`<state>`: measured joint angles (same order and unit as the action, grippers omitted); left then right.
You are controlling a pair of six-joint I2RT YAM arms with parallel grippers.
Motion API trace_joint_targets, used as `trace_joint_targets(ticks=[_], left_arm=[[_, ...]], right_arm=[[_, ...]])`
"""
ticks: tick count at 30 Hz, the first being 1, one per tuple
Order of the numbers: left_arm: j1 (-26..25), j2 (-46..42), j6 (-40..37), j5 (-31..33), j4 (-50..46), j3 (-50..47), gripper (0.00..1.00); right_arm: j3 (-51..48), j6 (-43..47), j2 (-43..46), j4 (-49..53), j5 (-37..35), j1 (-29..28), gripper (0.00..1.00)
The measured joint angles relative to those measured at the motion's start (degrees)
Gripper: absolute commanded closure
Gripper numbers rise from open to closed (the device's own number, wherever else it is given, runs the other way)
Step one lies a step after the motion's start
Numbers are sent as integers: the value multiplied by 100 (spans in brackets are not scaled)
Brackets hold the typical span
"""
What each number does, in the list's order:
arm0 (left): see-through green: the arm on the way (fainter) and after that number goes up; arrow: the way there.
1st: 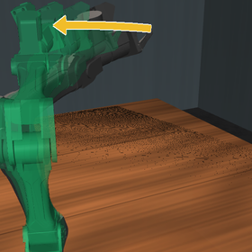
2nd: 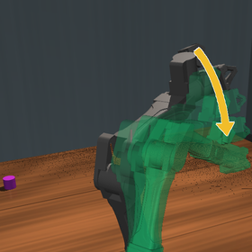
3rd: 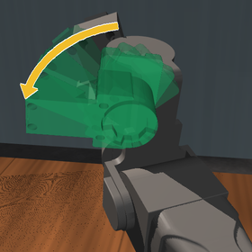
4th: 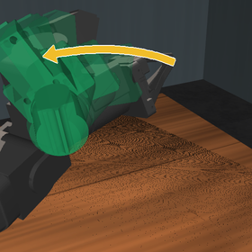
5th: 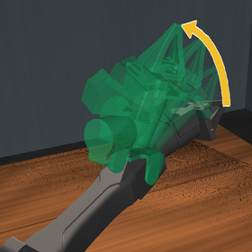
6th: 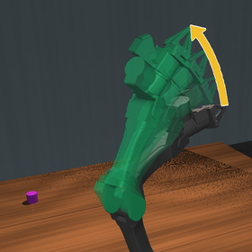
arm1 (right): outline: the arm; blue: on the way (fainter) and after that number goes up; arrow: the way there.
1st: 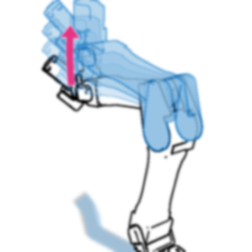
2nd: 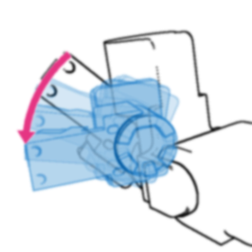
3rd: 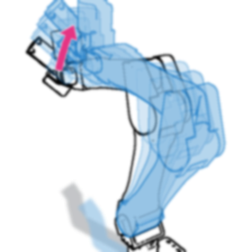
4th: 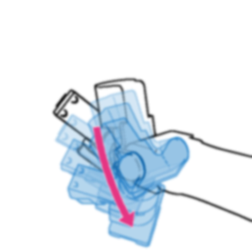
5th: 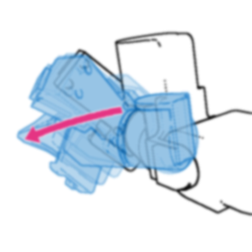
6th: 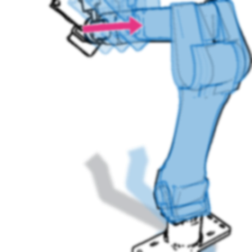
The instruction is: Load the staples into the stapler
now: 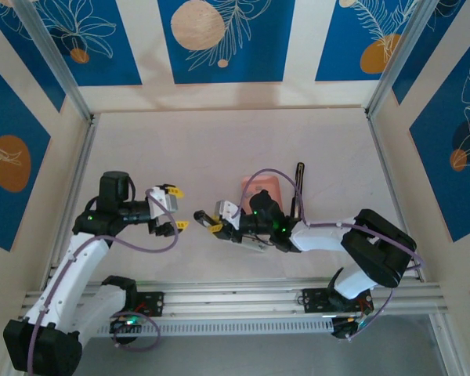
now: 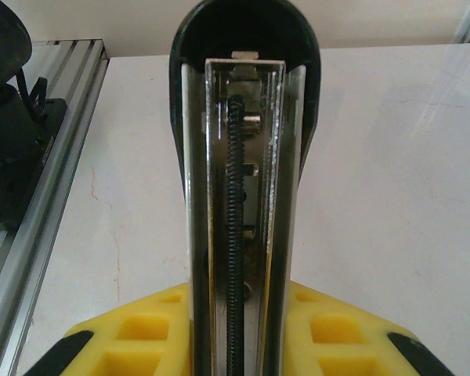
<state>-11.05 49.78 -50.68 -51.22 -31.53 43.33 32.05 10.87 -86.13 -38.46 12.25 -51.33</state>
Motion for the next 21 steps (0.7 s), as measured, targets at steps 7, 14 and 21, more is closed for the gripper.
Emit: trace_joint_targets(ticks=[7,14,21], left_arm=[[-140,361,-763,-258,-581,323,32],[-446,728,-1095,-256,-931,498,37],[-717,968,-1078,-229,-918,522,43]], right_arm=[[-170,57,0,-400,9,-11,81],[-247,107,0,-584,85,-48,80],[-251,105,-4,-737,94,-166,81]])
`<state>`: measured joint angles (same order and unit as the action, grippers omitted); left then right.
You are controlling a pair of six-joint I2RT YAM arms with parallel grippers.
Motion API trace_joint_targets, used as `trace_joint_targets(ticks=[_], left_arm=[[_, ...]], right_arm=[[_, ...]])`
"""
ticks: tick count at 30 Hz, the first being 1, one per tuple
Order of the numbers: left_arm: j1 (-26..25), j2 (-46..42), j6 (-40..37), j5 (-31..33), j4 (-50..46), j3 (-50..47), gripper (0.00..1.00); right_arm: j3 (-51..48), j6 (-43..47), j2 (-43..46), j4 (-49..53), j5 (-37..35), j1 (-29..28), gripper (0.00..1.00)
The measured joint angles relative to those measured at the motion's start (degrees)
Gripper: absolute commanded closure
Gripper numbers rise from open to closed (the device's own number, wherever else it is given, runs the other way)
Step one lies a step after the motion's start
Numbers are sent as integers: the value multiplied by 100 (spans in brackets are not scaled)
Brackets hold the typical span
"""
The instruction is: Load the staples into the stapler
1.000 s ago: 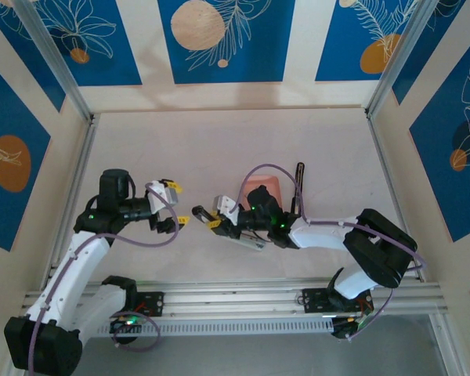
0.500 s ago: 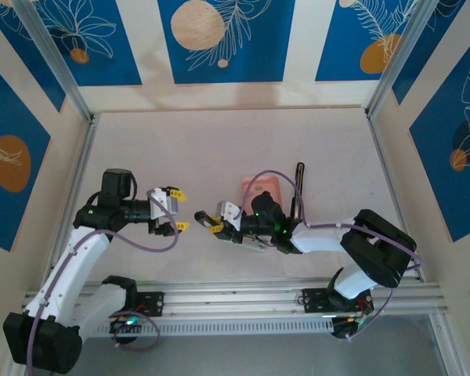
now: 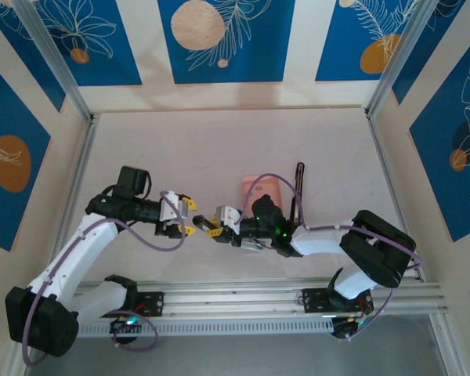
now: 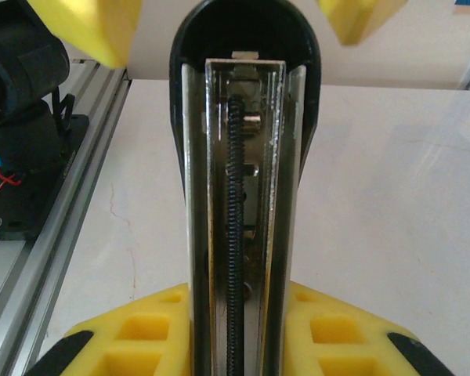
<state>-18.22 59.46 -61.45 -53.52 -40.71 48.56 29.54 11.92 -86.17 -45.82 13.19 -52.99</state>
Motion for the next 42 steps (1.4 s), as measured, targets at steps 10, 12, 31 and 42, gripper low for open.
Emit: trace_joint_targets(ticks=[10,12,31,42], left_arm=[[-284,286,4,13,127,0,48],[-304,365,2,13,125,0,49],[-345,382,81,13,90,0,89],[-369,389,81,337,-133,35,93]], right_arm=[[-11,-37,-66,-175,-2,-42,80],[-13,-48,-96,-245,-2,-59,80],[-33,-151,-223,-435,79,-96,80],[-50,-673,-138,-599,-151,-101,47]])
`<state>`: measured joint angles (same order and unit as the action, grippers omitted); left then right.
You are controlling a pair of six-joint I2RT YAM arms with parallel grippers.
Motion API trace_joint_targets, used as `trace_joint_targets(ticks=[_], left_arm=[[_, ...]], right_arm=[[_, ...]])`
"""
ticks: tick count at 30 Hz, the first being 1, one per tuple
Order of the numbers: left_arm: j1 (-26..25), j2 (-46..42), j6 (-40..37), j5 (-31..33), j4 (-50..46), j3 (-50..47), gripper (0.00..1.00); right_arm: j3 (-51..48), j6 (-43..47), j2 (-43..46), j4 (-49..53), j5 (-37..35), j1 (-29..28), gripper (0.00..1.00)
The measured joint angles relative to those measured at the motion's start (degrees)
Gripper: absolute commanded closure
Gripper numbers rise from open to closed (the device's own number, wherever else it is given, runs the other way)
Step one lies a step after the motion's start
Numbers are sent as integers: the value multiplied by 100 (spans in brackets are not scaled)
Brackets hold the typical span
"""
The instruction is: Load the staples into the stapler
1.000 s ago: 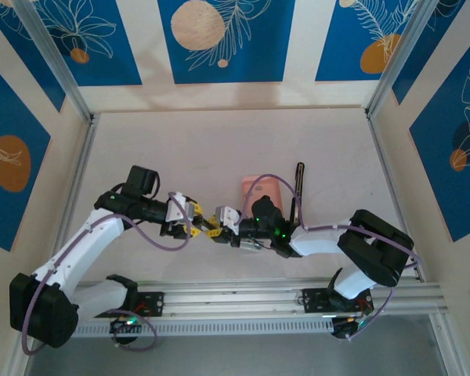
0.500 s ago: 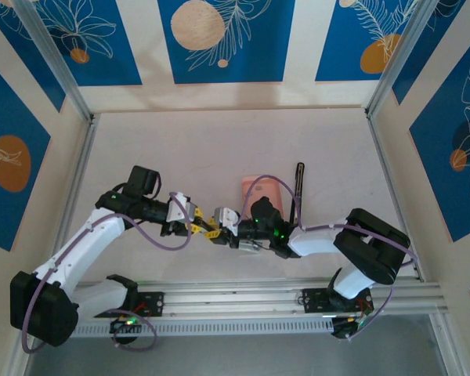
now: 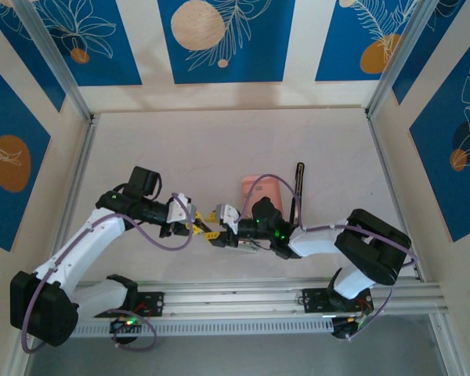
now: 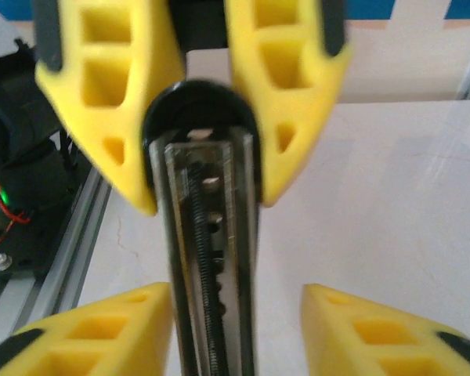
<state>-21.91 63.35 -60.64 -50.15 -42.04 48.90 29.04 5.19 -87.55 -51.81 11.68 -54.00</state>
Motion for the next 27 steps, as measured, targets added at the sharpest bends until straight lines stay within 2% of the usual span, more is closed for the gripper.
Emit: trace_joint_targets(ticks=[6,10,15,21,27], left_arm=[[-2,127,-221,352,-507,407,93],[-2,168,-382,678,-798,621,93],[-2,177,-468,1106,-1049,756,93],[-2,221,-496,1510,-1163,804,93],[-44,258,-592,1803,-1290,848,92]], right_arm=[[-66,-616,560,280,-251,57,43],[-68,-1139,1086,754,-295,199,40],[-59,-1814,1547,1604,-413,363,42],[-52,-3174,1705,2798,-579,680,47],[-52,-4690,1735,3788,-354,1049,50]])
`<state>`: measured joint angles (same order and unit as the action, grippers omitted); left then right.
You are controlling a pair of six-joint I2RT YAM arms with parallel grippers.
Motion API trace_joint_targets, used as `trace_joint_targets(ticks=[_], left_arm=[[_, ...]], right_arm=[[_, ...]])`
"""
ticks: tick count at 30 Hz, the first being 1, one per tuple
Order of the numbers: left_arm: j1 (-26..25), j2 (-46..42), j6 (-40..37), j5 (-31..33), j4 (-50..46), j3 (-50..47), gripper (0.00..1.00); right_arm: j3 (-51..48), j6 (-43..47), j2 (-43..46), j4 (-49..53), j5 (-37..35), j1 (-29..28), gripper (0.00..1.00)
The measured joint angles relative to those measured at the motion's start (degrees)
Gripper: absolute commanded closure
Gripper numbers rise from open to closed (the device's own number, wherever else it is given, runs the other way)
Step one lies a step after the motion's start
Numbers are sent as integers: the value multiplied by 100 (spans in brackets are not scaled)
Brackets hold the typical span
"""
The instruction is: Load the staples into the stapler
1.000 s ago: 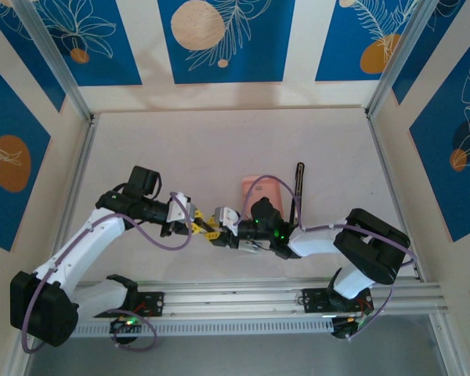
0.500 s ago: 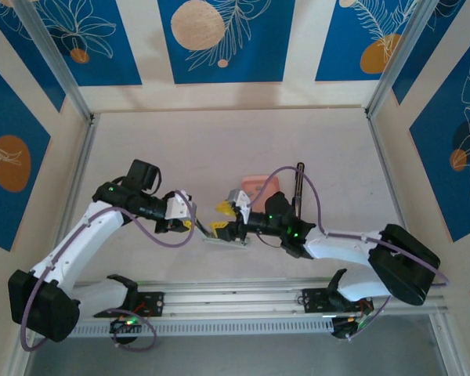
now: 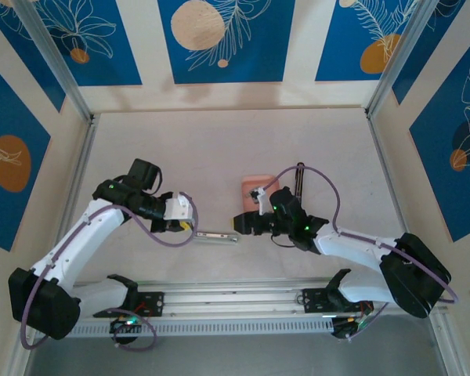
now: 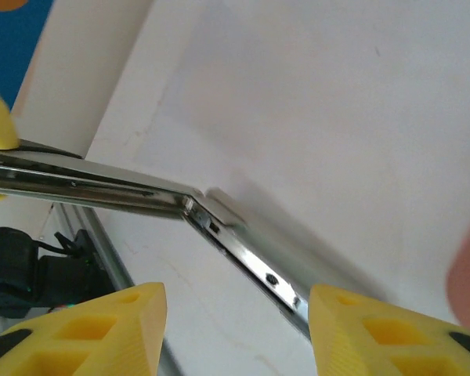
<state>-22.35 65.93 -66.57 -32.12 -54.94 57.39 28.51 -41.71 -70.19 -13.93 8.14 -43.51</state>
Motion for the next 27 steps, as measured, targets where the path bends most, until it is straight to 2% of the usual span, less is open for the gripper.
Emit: trace_joint_targets(ticks=[5,14,20,27], left_arm=[[-205,168,-162,306,-195,223,92],[-407,337,-286,675,-433,295,91],[-457,369,-289,772,-437,295,92],[-470,369,-289,785,-444,297,92]], right_arm=[[96,-883,-129,619,315,2,57],[256,-1886,-306,1364,232,-560,58],[437,-2175,-837,1471,264,-579,59],[481,-2422,-1255,1071,420,-588,61]])
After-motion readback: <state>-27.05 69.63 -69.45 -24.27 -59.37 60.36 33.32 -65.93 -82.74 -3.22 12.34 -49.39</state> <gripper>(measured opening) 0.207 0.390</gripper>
